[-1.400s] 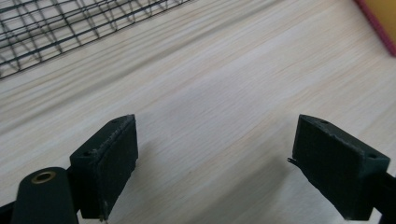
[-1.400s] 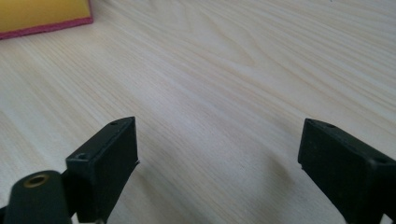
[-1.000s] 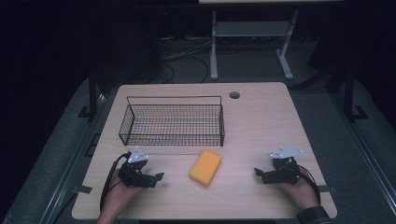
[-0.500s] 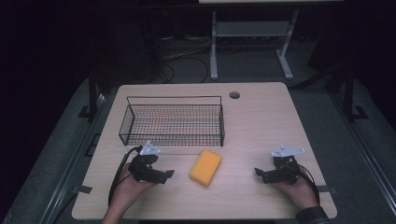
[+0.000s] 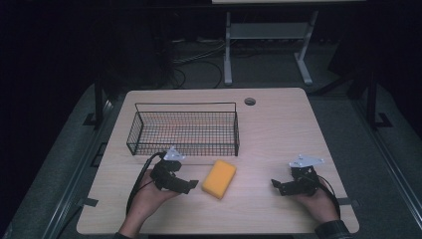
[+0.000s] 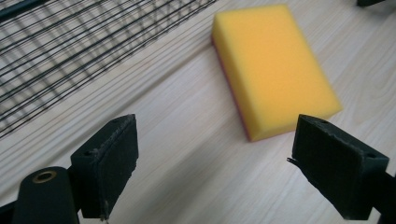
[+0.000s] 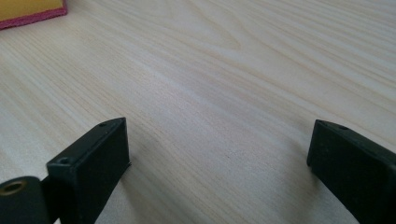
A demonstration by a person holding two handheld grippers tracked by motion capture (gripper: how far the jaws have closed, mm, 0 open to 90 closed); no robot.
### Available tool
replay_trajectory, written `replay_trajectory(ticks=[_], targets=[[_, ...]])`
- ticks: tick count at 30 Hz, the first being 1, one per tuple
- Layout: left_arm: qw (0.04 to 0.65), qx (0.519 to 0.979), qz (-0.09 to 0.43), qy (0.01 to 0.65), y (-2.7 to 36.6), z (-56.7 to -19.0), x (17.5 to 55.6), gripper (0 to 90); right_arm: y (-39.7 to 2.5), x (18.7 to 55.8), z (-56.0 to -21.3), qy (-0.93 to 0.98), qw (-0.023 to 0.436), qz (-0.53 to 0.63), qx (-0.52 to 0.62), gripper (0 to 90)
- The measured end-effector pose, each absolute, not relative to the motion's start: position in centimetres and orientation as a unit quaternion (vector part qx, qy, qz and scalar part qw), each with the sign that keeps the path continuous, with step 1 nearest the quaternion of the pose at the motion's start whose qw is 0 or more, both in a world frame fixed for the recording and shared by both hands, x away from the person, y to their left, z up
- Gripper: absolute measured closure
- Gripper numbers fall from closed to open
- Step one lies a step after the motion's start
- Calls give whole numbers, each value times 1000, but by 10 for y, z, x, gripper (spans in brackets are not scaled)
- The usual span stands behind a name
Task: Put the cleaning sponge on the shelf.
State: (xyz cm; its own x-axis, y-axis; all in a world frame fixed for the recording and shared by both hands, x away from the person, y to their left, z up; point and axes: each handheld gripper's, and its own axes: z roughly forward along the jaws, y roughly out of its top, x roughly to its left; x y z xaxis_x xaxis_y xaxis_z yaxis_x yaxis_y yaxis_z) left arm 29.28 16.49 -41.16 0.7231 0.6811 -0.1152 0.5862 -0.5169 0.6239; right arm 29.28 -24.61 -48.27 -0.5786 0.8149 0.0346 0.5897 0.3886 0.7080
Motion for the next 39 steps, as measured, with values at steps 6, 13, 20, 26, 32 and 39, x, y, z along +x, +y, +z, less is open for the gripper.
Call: replay_trajectory(ticks=[6,13,20,26,32,39], targets=[[329,873,64,354,151,-408,295,139,-246,293,-483,817,162,348,430,46],[328,878,57,343,135,-406,299,139,-245,293,-483,816,161,348,432,43],[326,883,52,334,122,-407,303,138,-245,293,-483,816,162,347,432,42],[322,887,48,328,109,-408,307,138,-245,293,-483,816,162,347,433,42],[313,893,46,319,95,-412,311,134,-245,293,-483,816,162,347,433,42],[303,895,55,322,81,-417,316,126,-245,293,-483,816,162,347,432,42]])
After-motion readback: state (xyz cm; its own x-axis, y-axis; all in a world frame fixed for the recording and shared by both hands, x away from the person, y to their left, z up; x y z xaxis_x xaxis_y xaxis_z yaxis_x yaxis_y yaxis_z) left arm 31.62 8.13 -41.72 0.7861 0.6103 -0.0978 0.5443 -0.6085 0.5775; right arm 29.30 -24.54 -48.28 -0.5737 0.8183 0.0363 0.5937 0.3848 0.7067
